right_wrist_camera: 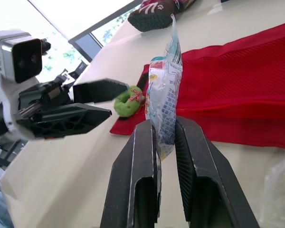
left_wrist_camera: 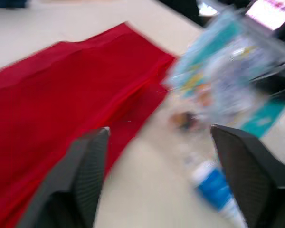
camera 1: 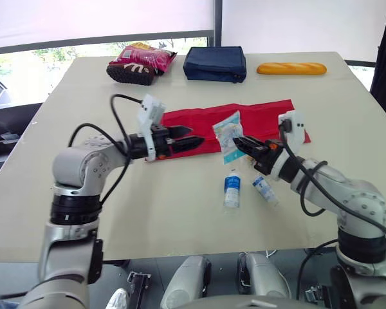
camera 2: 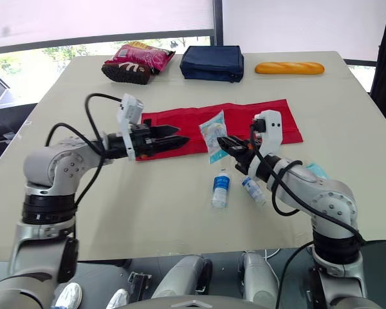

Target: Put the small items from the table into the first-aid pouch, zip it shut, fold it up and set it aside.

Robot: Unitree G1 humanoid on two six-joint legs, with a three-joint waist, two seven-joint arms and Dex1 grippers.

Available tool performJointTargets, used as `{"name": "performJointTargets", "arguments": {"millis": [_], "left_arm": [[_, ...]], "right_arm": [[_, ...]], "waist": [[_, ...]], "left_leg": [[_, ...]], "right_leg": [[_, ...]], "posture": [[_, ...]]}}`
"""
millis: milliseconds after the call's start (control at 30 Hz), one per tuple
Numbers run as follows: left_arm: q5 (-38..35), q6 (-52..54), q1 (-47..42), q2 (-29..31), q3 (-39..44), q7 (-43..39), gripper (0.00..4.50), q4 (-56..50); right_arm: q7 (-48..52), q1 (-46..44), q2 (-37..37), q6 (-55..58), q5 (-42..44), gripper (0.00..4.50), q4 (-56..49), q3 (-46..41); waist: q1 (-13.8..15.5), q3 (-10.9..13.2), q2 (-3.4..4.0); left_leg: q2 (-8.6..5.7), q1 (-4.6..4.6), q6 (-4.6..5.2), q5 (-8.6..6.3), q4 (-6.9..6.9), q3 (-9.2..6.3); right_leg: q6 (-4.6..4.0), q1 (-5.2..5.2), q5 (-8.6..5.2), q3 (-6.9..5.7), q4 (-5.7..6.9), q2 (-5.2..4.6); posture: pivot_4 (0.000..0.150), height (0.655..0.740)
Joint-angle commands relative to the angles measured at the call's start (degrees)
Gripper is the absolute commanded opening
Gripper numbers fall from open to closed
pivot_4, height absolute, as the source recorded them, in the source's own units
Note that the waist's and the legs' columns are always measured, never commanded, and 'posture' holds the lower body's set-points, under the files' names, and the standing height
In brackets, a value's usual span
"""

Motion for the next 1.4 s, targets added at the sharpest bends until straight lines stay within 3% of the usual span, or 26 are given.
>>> {"name": "performJointTargets", "arguments": {"millis": [33,133,267,500,633,1067,1267,1400], "left_arm": [[10.8,-15.9,-0.6,2.5,-4.3,-1.6,4.44,5.9],[21.7,-30.1,-1.7,2.6,-8.8,2.2,4.44,13.1],[30.2,-39.1,0.5,0.5,-12.0,8.4,4.44,16.9],[40.0,-47.5,2.5,-3.9,-12.4,20.9,4.44,21.3],[44.9,-50.9,2.0,-4.5,-13.7,24.1,4.44,23.9],[50.9,-53.6,2.8,-5.5,-13.4,31.6,4.44,23.7],[48.7,-49.8,4.7,-8.7,-11.7,31.6,4.44,23.7],[48.2,-48.3,4.8,-9.4,-11.7,30.0,3.09,24.6]], "right_arm": [[1.6,0.8,-1.8,-1.9,1.2,0.05,-2.9,-2.3],[2.0,1.2,-3.3,-2.7,0.8,0.05,-2.8,-3.0],[2.3,1.5,-4.3,-3.8,0.6,0.05,-2.9,-3.3],[1.8,1.4,-6.1,-5.0,1.8,0.05,-3.3,-3.8],[2.0,1.5,-7.0,-5.6,3.3,0.05,-4.1,-3.7],[0.7,2.2,-8.1,-7.7,4.8,0.05,-5.5,-2.6],[0.8,2.3,-8.0,-8.5,4.3,0.05,-5.7,-2.0],[0.8,2.4,-7.9,-8.8,4.1,0.05,-5.7,-1.8]], "waist": [[0.1,0.0,0.0],[0.3,0.0,0.0],[0.3,0.0,-0.01],[0.3,0.0,-0.03],[0.2,0.0,-0.02],[0.2,0.0,-0.03],[0.2,-0.1,-0.02],[0.2,-0.1,-0.01]], "left_leg": [[0.0,-0.01,0.01,0.0,-0.01,0.0],[0.0,-0.07,0.03,-0.02,0.0,-0.01],[0.0,-0.13,0.1,-0.06,0.01,0.0],[0.01,-0.6,0.11,-0.06,0.09,0.01],[0.01,-0.59,0.12,-0.04,0.11,0.03],[0.02,-0.58,0.11,-0.03,0.11,0.07],[0.02,-0.58,0.11,-0.03,0.12,0.07],[0.02,-0.57,0.11,-0.03,0.15,0.09]], "right_leg": [[0.0,0.0,0.0,0.0,-0.03,-0.01],[0.02,0.01,0.01,-0.01,-0.11,-0.04],[0.04,-0.02,0.02,-0.01,-0.16,-0.07],[0.08,-0.47,0.07,-0.02,-0.04,-0.08],[0.08,-0.47,0.16,-0.01,-0.01,-0.08],[0.09,-0.47,0.18,-0.01,0.01,-0.07],[0.09,-0.47,0.18,-0.02,0.02,-0.07],[0.1,-0.46,0.19,-0.01,0.05,-0.07]], "posture": [[0.15,0.739],[0.15,0.739],[0.15,0.739],[0.15,0.739],[0.15,0.739],[0.15,0.739],[0.15,0.739],[0.15,0.739]]}}
